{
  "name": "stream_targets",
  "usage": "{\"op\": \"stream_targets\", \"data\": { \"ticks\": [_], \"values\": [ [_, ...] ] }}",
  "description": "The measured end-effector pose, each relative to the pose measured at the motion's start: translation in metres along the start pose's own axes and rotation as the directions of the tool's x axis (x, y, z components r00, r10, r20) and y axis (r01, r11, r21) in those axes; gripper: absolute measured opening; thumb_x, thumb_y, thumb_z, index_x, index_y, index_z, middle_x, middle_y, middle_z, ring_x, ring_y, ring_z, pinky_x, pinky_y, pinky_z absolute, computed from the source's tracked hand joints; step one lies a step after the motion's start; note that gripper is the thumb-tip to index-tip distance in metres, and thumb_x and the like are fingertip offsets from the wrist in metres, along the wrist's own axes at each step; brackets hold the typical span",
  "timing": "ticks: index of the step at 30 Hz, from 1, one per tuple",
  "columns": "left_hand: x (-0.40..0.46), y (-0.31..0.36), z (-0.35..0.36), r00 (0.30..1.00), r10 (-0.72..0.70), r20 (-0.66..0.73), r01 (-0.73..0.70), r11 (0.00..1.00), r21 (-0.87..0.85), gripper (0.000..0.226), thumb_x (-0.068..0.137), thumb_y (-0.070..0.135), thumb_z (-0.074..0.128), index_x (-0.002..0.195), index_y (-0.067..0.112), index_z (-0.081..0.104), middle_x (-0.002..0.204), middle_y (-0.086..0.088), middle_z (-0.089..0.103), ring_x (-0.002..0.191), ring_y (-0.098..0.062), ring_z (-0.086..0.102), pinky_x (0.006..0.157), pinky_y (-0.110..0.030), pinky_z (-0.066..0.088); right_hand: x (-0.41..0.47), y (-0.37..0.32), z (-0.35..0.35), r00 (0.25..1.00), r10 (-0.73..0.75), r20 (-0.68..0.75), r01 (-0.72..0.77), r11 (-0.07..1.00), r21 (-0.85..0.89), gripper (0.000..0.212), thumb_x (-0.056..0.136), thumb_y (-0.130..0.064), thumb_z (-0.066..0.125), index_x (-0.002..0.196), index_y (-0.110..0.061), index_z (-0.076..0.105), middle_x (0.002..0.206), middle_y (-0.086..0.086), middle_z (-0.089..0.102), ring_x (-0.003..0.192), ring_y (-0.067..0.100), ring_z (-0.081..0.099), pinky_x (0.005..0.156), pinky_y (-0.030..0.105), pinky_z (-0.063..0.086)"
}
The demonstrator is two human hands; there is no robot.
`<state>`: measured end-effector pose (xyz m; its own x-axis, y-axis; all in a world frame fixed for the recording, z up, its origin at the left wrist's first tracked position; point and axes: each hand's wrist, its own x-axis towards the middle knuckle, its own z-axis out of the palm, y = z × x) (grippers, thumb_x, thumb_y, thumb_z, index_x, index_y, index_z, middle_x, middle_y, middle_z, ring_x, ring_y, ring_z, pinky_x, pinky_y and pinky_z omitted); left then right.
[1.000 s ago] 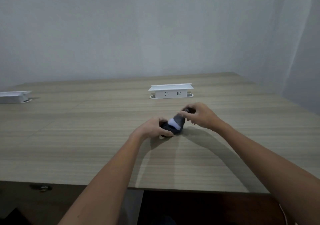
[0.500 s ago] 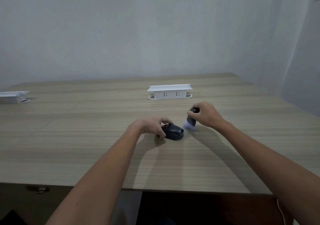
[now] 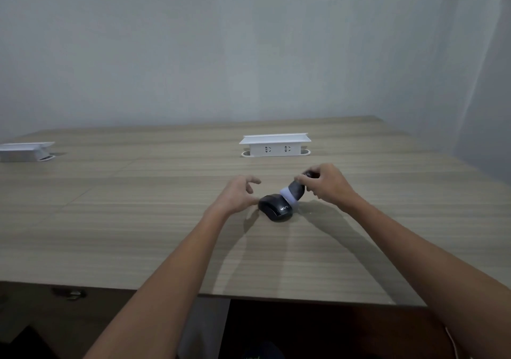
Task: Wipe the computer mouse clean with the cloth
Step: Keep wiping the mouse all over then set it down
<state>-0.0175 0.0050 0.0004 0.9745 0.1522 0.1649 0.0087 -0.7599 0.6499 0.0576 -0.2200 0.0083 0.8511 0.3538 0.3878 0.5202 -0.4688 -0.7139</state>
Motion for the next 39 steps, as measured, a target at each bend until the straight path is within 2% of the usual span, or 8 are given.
{"op": "stream_targets", "data": {
  "ticks": [4,12,17,21,24,28,34,39],
  "values": [
    [-0.004,0.004,0.008,0.991,-0.106,0.077,0.12,0.974,-0.195,0.027,0.091,0.011,0.063,0.117,0.004,0.065,0.075,-0.006,0.06,0.056,-0.015,0.055,0.049,-0.016,0.048,-0.002,0.003,0.006,0.992,0.069,0.101,-0.079,0.992,0.094,0.023,0.087,-0.025,0.067,0.076,-0.005,0.072,0.058,0.001,0.062,0.043,0.01,0.049,0.045,0.024,0.042],
    [0.005,0.004,0.02,0.989,-0.141,0.04,0.146,0.946,-0.29,0.023,0.093,0.009,0.063,0.11,-0.005,0.067,0.077,-0.008,0.062,0.058,-0.013,0.053,0.048,-0.013,0.045,-0.004,-0.003,-0.004,0.989,0.053,0.14,-0.066,0.993,0.093,0.021,0.086,-0.023,0.068,0.08,-0.004,0.074,0.058,0.001,0.06,0.044,0.01,0.046,0.045,0.024,0.04],
    [0.01,0.001,0.027,0.989,-0.125,0.075,0.145,0.911,-0.385,0.015,0.094,0.011,0.063,0.105,0.002,0.069,0.087,-0.016,0.063,0.078,-0.021,0.058,0.07,-0.025,0.05,-0.008,-0.011,-0.007,0.986,-0.083,0.145,0.067,0.992,0.109,0.019,0.088,-0.028,0.069,0.082,-0.011,0.076,0.06,0.001,0.063,0.047,0.008,0.05,0.047,0.022,0.04],
    [0.016,-0.003,0.031,0.989,-0.129,0.07,0.147,0.901,-0.409,0.02,0.094,0.012,0.063,0.11,0.001,0.07,0.093,-0.017,0.065,0.085,-0.023,0.059,0.084,-0.035,0.051,-0.005,-0.005,0.0,0.984,-0.164,0.072,0.172,0.977,-0.123,0.013,0.085,-0.025,0.071,0.084,-0.014,0.079,0.072,0.004,0.073,0.065,0.012,0.062,0.062,0.026,0.046],
    [0.019,-0.007,0.032,0.99,-0.122,0.075,0.142,0.903,-0.406,0.024,0.094,0.013,0.064,0.114,0.0,0.07,0.097,-0.017,0.067,0.085,-0.02,0.061,0.081,-0.029,0.052,-0.005,-0.006,0.0,0.977,-0.214,-0.015,0.21,0.968,-0.135,0.014,0.084,-0.025,0.072,0.084,-0.014,0.079,0.077,-0.001,0.076,0.073,0.011,0.068,0.067,0.024,0.048],
    [0.023,-0.011,0.033,0.991,-0.113,0.077,0.134,0.916,-0.378,0.027,0.094,0.016,0.064,0.116,0.002,0.071,0.105,-0.017,0.072,0.087,-0.017,0.063,0.074,-0.019,0.05,-0.009,-0.011,0.002,0.968,-0.208,0.139,0.218,0.974,-0.065,0.013,0.084,-0.028,0.072,0.084,-0.018,0.08,0.073,0.001,0.073,0.064,0.007,0.059,0.062,0.026,0.046],
    [0.026,-0.01,0.034,0.988,-0.106,0.11,0.14,0.91,-0.389,0.027,0.096,0.014,0.061,0.12,0.003,0.07,0.106,-0.013,0.071,0.092,-0.016,0.063,0.08,-0.019,0.052,-0.003,0.003,0.0,0.993,-0.113,-0.043,0.104,0.98,-0.168,0.016,0.085,-0.021,0.07,0.083,-0.008,0.079,0.075,0.001,0.075,0.067,0.008,0.061,0.057,0.009,0.039],
    [0.03,-0.009,0.031,0.984,-0.091,0.152,0.141,0.924,-0.357,0.028,0.098,0.011,0.057,0.123,0.004,0.068,0.111,-0.013,0.069,0.095,-0.016,0.062,0.073,-0.011,0.052,-0.015,0.002,0.005,0.998,-0.03,0.048,0.032,0.999,-0.034,0.018,0.086,-0.024,0.07,0.081,-0.008,0.078,0.066,0.002,0.071,0.057,0.005,0.058,0.061,0.027,0.049]
  ]
}}
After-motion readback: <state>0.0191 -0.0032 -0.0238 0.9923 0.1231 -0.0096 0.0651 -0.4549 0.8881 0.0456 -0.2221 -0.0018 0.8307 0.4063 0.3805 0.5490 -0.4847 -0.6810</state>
